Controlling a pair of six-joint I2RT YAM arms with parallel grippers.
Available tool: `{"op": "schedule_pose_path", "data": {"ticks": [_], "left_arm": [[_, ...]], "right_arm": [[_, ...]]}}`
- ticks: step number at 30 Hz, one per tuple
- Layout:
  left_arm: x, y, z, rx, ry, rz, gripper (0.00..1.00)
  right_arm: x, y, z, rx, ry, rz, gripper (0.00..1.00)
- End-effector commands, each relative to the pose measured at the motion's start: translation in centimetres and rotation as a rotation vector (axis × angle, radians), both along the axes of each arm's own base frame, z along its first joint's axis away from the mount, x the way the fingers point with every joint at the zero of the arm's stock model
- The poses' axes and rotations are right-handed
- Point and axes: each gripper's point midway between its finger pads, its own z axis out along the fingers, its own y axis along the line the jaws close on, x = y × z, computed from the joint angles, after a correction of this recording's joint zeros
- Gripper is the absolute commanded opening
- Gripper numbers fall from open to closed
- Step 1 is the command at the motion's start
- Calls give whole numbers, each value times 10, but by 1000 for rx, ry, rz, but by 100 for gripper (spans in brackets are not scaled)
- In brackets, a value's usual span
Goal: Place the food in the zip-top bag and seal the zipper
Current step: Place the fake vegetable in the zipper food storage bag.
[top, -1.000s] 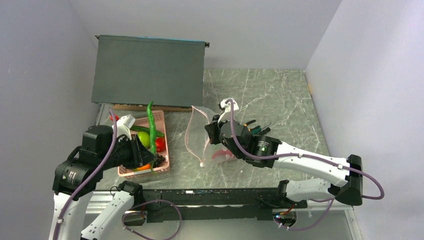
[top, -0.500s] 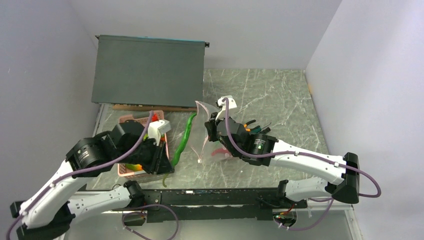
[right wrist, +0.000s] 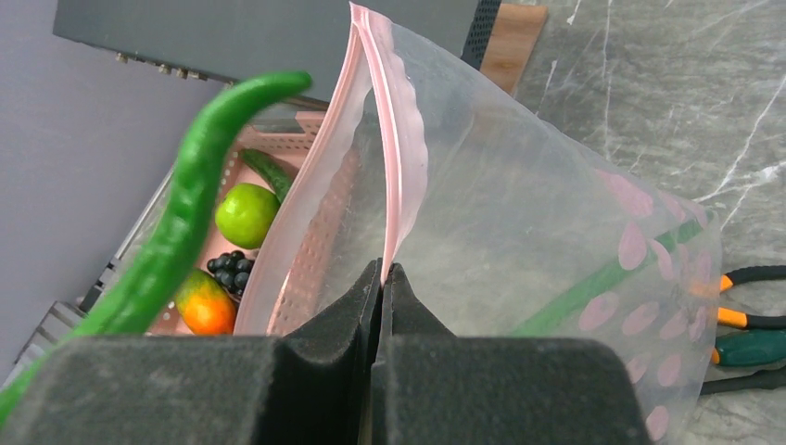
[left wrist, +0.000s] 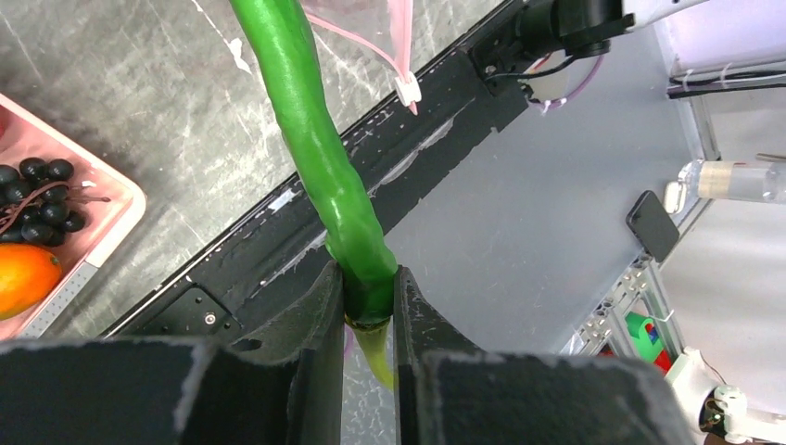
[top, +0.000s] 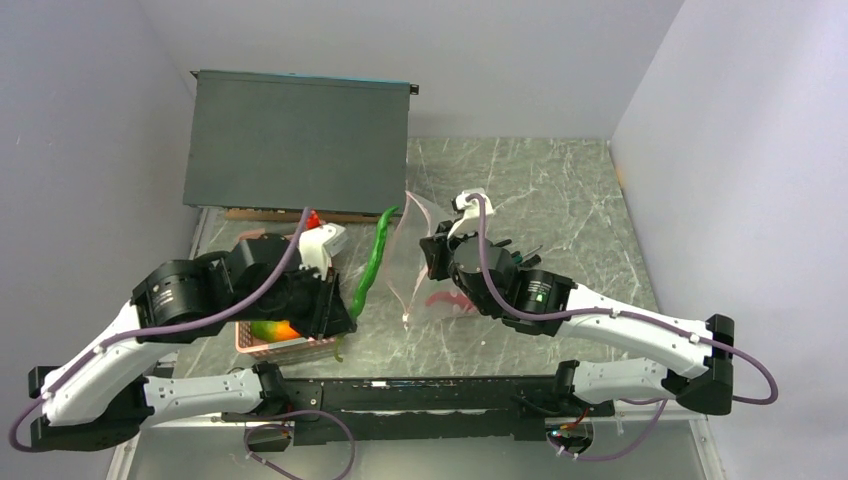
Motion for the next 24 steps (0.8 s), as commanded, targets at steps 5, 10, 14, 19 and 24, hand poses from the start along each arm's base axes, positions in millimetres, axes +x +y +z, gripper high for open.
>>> {"op": "schedule_pose_path", "data": {"ticks": [5,10,14,19,24], "left_arm": [[-4,-2,28,-24,-24,-45,0],[-12,-15,22,-5,7,-142,0],[-16,-20,1,56,58,-185,0],[-19,-25,-13,110,121,-196,0],[-20,-44,-17,107,227,-185,0]], "right_arm": [[6,-19,5,0,-14,-64,0],[12,-24,4,-3,-14,-74,0],[15,-33,7,-10,-29,-96,0],[14,-34,12,-26,-61,-78,0],[-1,-14,15,-52,-123,54,0]]}}
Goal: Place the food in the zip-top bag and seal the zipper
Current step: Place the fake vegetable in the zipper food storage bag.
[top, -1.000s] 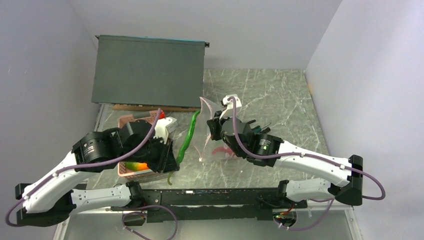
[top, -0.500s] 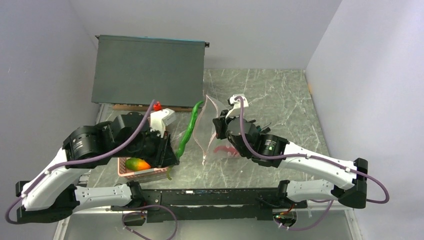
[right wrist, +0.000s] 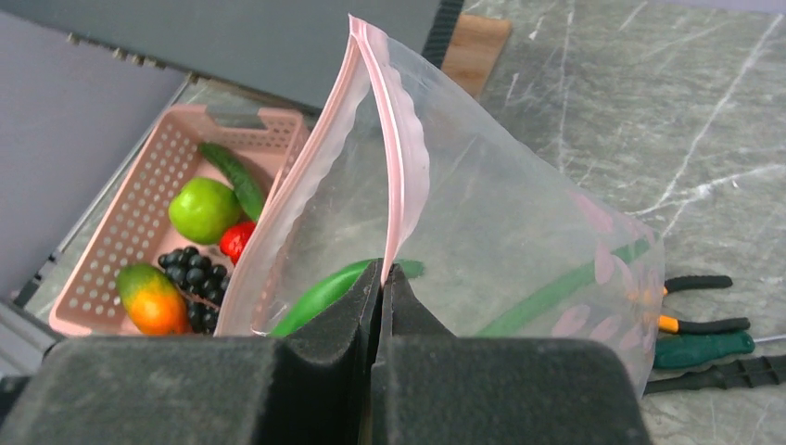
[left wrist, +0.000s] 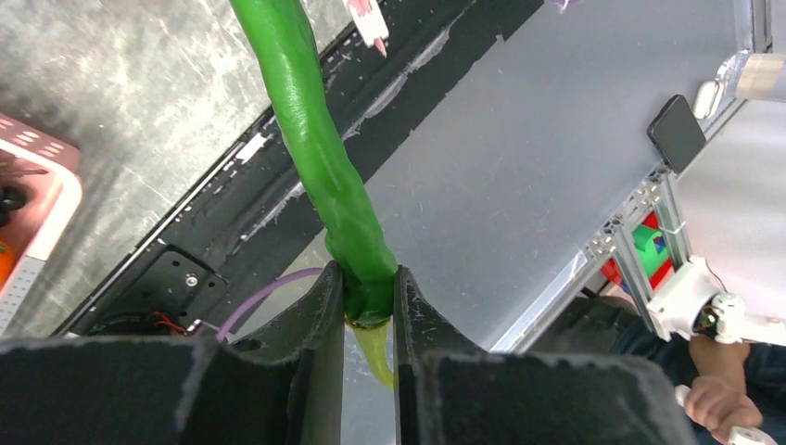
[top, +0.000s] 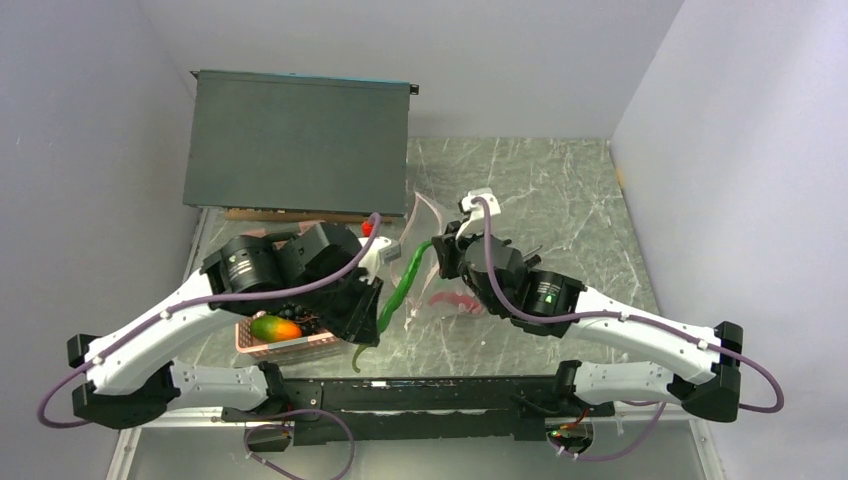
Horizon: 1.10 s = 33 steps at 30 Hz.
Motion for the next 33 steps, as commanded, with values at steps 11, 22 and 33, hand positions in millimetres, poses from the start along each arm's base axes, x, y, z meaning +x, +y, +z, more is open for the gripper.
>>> {"op": "schedule_pose_path", "data": {"ticks": [11,22,33], "left_arm": [[31,-34,7,-210,288,130,0],[57,-66,12,-399,409,172,9],[78,-61,7,-438,375,268,63]], "right_arm": [[-34,22,22,59,-135,224,0],[-35,35,14,63,-96,238,0],[-34,38,20,90,-89,231,0]]}}
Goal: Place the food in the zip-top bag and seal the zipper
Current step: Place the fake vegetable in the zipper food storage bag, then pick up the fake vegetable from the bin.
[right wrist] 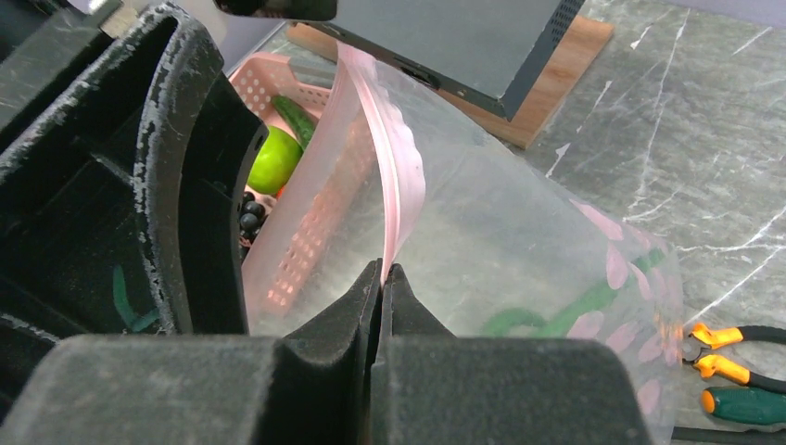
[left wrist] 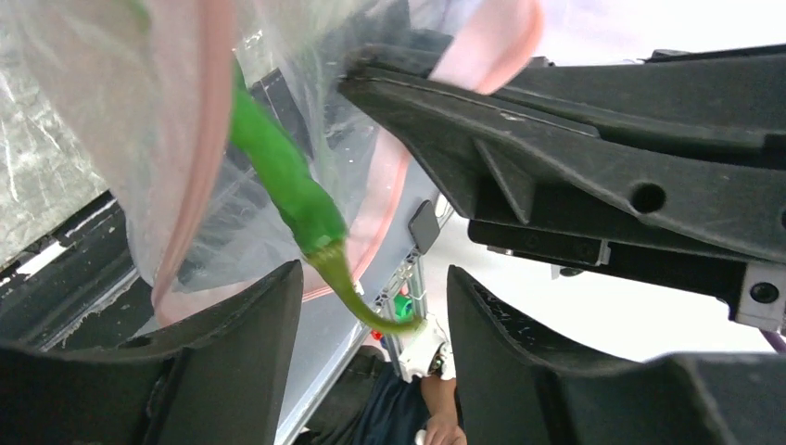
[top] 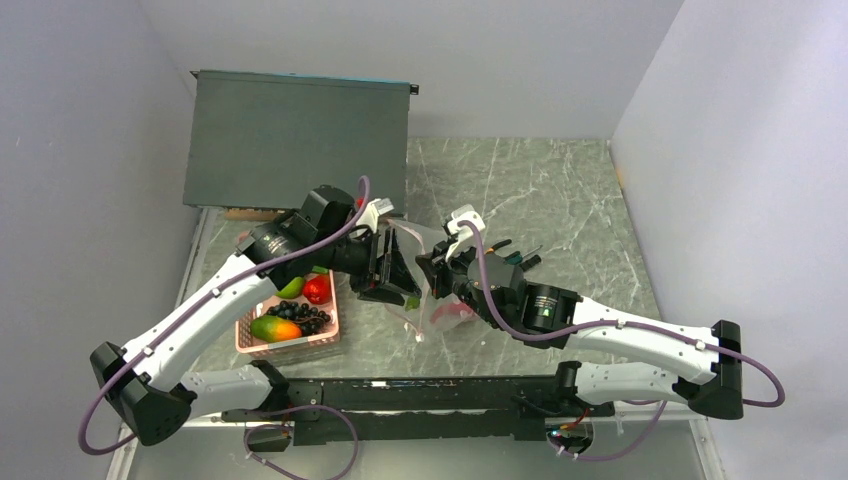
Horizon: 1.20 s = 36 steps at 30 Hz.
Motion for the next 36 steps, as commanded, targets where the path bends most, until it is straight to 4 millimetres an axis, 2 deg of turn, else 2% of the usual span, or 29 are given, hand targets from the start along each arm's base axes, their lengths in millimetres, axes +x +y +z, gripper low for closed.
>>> {"op": "schedule_pose_path", "data": {"ticks": [1,5,10,14,17,21,25,29,33,36], "left_arm": [[4,-1,12,-54,-40,18,65],[7,12,21,-9,-126,47,68],[7,24,31,-33,-205,87,70],[6,48,41,4,-323,151,76],[7,74,39,64,-417,239,81],[4,106,19,154,-498,316,85],[-4,131,-22,300,-441,350,86],[-7,146,-50,370,-394,408,87],[2,162,-72,385,-383,569,87],[9,167,-82,370,-372,664,87]], "right_arm": [[1,5,33,104,-25,-7,0],[3,2,34,100,-31,-24,0],[5,-1,36,101,-38,-37,0],[4,-2,38,115,-30,-39,0],[2,-2,40,136,-18,-34,0],[-2,3,43,159,-2,-11,0],[-5,7,48,171,14,12,0],[-7,5,46,183,16,18,0],[-8,5,41,178,31,16,0],[-9,5,39,173,37,18,0]]}}
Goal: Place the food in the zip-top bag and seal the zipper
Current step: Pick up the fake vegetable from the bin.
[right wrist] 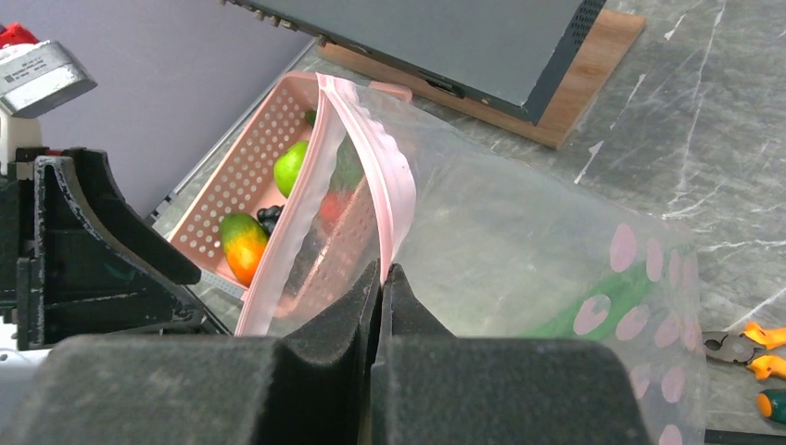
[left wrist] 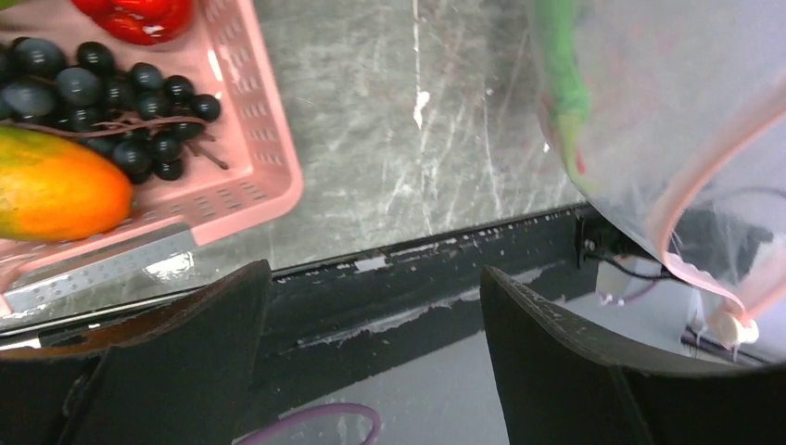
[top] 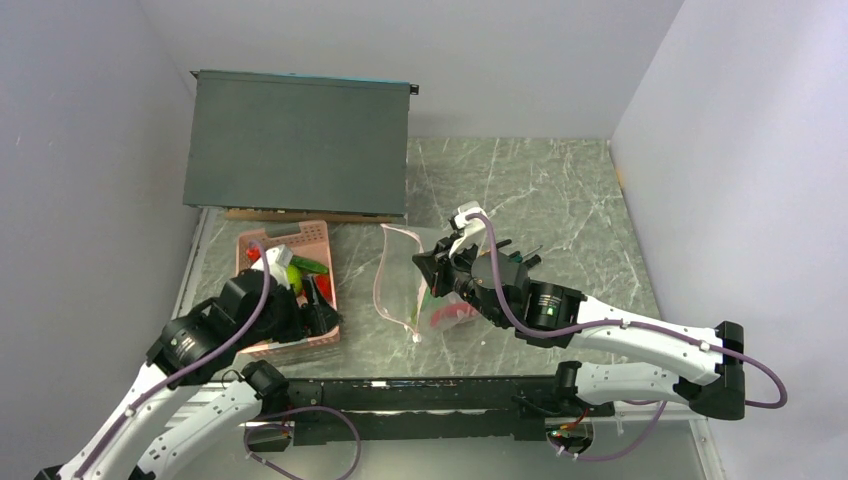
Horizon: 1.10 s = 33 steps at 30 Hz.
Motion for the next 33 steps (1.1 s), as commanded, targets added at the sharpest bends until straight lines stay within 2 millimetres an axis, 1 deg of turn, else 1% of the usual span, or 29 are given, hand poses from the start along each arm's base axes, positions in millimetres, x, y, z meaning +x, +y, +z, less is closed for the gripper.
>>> {"op": "schedule_pose_path", "data": {"ticks": [1,3,7,9,14,16,19,23,26,30,33], "left_arm": [[20,15,-2,-39,-58,202,87],[24,19,-8,-31,-45,251,88],[37,15,-13,-49,-47,305,90],[43,15,-19,-45,-40,341,91],[57,29,-30,-7,-20,455,95],[64,34,-32,-40,-18,516,99],[74,36,-35,-146,-17,603,98],[93,32,-45,-324,20,685,94],[109,29,-53,-433,67,719,89],[125,31,-64,-509,101,777,80],[129,37,-66,-523,107,835,75]], "right_arm": [[-4,-1,25,85,-12,10,0],[-4,-2,23,83,-16,7,0],[-3,-6,24,69,-33,4,0],[-4,-7,26,68,-38,6,0],[-5,-8,24,60,-51,16,0],[-4,-9,22,45,-56,14,0],[-3,-13,21,32,-67,7,0],[-3,-18,23,36,-84,0,0],[-3,-21,24,34,-90,-6,0],[-3,-24,23,36,-100,-10,0],[-3,-24,21,40,-110,-6,0]]}}
